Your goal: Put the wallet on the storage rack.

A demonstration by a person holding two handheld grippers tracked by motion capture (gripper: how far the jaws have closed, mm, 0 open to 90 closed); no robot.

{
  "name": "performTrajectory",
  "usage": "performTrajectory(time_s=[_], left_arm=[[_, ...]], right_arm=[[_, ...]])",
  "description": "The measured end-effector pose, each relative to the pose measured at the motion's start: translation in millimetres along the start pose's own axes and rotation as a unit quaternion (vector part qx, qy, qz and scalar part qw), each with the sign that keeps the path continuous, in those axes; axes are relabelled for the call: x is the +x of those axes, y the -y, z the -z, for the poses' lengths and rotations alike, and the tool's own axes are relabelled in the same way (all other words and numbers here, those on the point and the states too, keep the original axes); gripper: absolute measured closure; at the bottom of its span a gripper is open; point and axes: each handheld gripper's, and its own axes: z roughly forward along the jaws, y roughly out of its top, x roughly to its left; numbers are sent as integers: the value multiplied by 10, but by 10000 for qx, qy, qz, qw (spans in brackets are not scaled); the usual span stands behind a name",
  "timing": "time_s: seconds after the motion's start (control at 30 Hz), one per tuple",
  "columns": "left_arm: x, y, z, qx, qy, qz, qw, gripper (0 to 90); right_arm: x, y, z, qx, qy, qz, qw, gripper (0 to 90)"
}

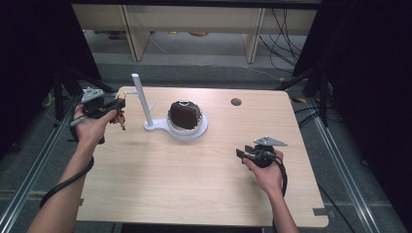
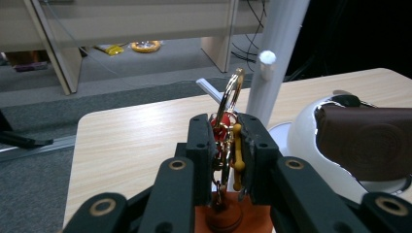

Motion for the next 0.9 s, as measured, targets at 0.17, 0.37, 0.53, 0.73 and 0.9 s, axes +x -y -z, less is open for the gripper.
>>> performTrajectory(time_s=[0.17, 0.37, 0.53, 0.73, 0.9], left_arm=[[-33, -20, -12, -37, -97, -81, 9999, 761], [-110, -62, -7, -86, -215, -258, 9994, 761], [-191, -88, -2, -86, -357, -472, 9982, 760], [-290, -80, 4, -155, -619, -900, 9939, 759], [-353, -53, 6, -196, -813, -1197, 9893, 758]], right_arm=[[-9, 1, 8, -14, 10, 7, 10000, 552], [-6, 1, 19, 49, 90, 36, 9999, 552], [-12, 10, -3, 0, 3, 5, 10000, 552], [-15, 14, -1, 79, 22, -18, 10000, 551], [-18, 19, -5, 84, 18, -39, 10000, 551]])
